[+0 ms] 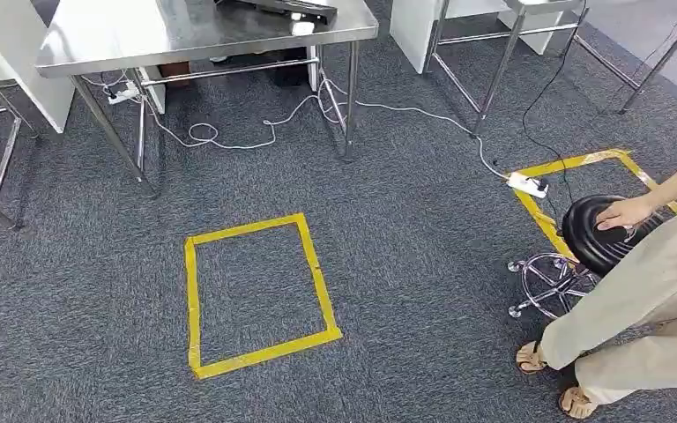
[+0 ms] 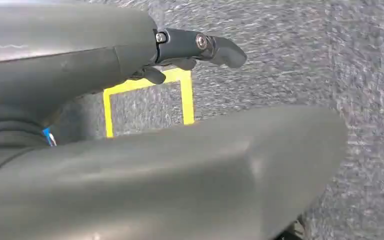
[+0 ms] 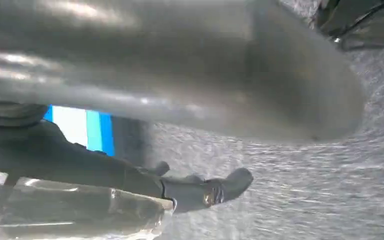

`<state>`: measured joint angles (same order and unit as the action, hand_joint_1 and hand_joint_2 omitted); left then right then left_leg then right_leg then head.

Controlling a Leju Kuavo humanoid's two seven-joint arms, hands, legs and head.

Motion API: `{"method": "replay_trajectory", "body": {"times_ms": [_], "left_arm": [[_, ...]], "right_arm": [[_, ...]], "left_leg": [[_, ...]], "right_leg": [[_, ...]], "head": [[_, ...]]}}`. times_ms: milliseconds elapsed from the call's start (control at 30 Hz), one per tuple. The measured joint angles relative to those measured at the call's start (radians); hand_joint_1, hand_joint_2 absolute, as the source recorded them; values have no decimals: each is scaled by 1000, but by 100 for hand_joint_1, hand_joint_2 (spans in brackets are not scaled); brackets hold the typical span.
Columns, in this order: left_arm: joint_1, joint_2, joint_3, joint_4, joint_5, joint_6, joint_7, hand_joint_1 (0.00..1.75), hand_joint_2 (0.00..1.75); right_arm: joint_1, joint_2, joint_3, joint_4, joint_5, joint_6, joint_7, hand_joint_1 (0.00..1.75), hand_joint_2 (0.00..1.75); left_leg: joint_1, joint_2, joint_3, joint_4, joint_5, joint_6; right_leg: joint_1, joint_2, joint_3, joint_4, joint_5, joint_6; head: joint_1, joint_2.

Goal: Take the parts from the cabinet and place them on the table.

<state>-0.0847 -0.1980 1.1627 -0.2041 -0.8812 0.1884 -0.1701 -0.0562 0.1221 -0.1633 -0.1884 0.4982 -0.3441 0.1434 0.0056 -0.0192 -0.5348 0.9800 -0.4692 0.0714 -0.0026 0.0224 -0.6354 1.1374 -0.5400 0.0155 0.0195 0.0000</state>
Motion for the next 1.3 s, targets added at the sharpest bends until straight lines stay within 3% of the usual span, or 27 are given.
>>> {"method": "replay_trajectory", "body": {"times_ms": [67,100,167,200,233,267,400,433,467,500,567,633,700,733,767,833,900,933,967,1000,1067,1100,1133,1200,1233,1267,1300], "left_arm": [[0,0,0,2,-2,-2,2,0,0],[0,0,0,2,-2,-2,3,0,0],[0,0,0,2,-3,-2,6,0,0],[-1,0,0,2,-3,-2,10,0,0],[-3,0,0,2,-3,1,16,0,0],[-2,1,0,2,-1,4,21,0,0],[-10,1,0,2,0,18,35,0,0],[-10,2,0,2,0,21,37,0,0],[-9,2,0,2,0,22,38,0,0],[-8,2,0,2,0,22,40,0,0],[-5,3,0,2,2,24,42,0,0],[-3,3,0,2,2,24,42,0,0],[-4,3,0,2,8,31,45,0,0],[-4,3,0,2,10,34,46,0,0],[-3,3,0,2,9,34,49,0,0],[-4,3,0,2,-3,34,52,0,0],[-6,2,0,2,-10,34,51,0,0],[-7,1,0,2,-11,33,51,0,0],[-8,1,0,2,-12,33,51,0,0],[-7,2,0,2,-12,32,52,0,0],[-6,2,0,2,-16,32,58,0,0],[-6,2,0,2,-20,32,64,0,0],[-6,2,0,2,-21,32,70,0,0],[-6,2,0,2,-23,34,84,0,0],[-6,2,0,2,-24,36,90,0,0],[-6,2,0,2,-24,38,93,0,0],[-6,2,0,2,-24,39,95,0,0]], "right_arm": [[0,-4,-1,0,0,0,4,0,0],[1,-5,-2,0,0,0,5,0,0],[5,-6,-3,0,0,0,9,0,0],[5,-8,-5,0,1,0,9,0,0],[4,-8,-5,0,4,3,9,0,0],[-1,-7,-5,0,7,5,9,0,0],[0,-7,-5,0,17,11,12,0,0],[0,-6,-5,0,20,15,14,0,0],[-1,-6,-5,0,22,16,15,0,0],[-1,-5,-5,0,23,18,16,0,0],[0,-4,-5,0,23,22,16,0,0],[2,-4,-5,0,23,22,16,0,0],[1,-4,-5,0,27,25,20,0,0],[-1,-4,-5,0,32,29,24,0,0],[-3,-4,-5,0,36,35,28,0,0],[-7,-5,-4,0,40,41,39,0,0],[0,-6,-4,0,41,41,44,0,0],[0,-6,-4,0,41,41,45,0,0],[0,-6,-4,0,43,41,45,0,0],[-2,-6,-4,0,44,41,45,0,0],[-4,-7,-2,0,51,41,44,0,0],[-4,-7,-1,0,54,41,42,0,0],[-2,-7,1,0,56,41,39,0,0],[0,-9,3,0,60,42,32,0,0],[-1,-9,4,0,62,42,30,0,0],[-6,-10,6,0,65,42,27,0,0],[-9,-10,7,0,69,43,26,0,0]], "left_leg": [[-1,36,-5,1,0,-1],[0,51,-5,1,1,-2],[1,74,-5,2,1,-7],[3,86,-3,2,0,-12],[0,95,2,5,-2,-21],[-7,104,2,5,-5,-31],[2,128,9,3,-4,-55],[10,96,1,20,-21,-66],[11,54,-19,70,-69,-69],[11,33,-51,147,-120,-70],[12,22,-123,316,-194,-72],[15,21,-124,330,-176,-72],[23,11,-36,164,-83,-71],[29,-21,8,80,-50,-72],[32,-69,26,32,-47,-73],[24,-54,20,31,-49,-67],[14,-31,19,26,-38,-47],[20,-14,17,18,-26,-31],[15,-6,12,18,-24,-22],[13,9,9,18,-23,-17],[7,41,2,19,-21,-14],[4,54,0,19,-20,-13],[2,67,-2,19,-20,-13],[-1,88,0,19,-20,-13],[-3,98,3,20,-20,-14],[-7,105,5,20,-20,-16],[-14,114,7,22,-24,-23]], "right_leg": [[-10,-8,-72,154,-56,8],[-17,-11,-76,168,-54,19],[-28,-20,-13,68,-10,46],[-32,-36,54,-44,28,60],[-34,-84,117,-148,49,64],[-22,-95,115,-154,53,52],[-22,-56,100,-161,65,16],[-40,-48,112,-164,72,5],[-37,-41,107,-163,78,-6],[-35,-35,102,-164,81,-10],[-32,-16,92,-163,86,-15],[-32,8,89,-162,89,-11],[-35,37,90,-157,92,-6],[-35,49,87,-153,93,-3],[-27,55,81,-145,92,2],[-20,74,62,-142,98,19],[-19,99,44,-152,112,41],[-26,82,41,-138,106,42],[-22,31,23,-102,80,35],[-24,4,-11,-32,40,28],[-25,-10,-85,136,-31,26],[-24,-10,-100,181,-43,32],[-23,-11,-88,173,-38,39],[-22,-21,15,20,10,51],[-18,-49,81,-84,35,51],[-11,-95,114,-148,39,38],[2,-92,111,-150,49,33]], "head": [[0,0],[2,0],[3,0],[2,0],[4,0],[5,0],[-1,0],[-3,0],[-8,0],[-9,0],[-10,0],[-10,0],[-10,0],[-10,0],[-12,0],[-7,0],[-9,0],[-8,0],[-5,0],[4,0],[5,0],[6,0],[5,0],[5,0],[6,0],[6,0],[4,0]]}}
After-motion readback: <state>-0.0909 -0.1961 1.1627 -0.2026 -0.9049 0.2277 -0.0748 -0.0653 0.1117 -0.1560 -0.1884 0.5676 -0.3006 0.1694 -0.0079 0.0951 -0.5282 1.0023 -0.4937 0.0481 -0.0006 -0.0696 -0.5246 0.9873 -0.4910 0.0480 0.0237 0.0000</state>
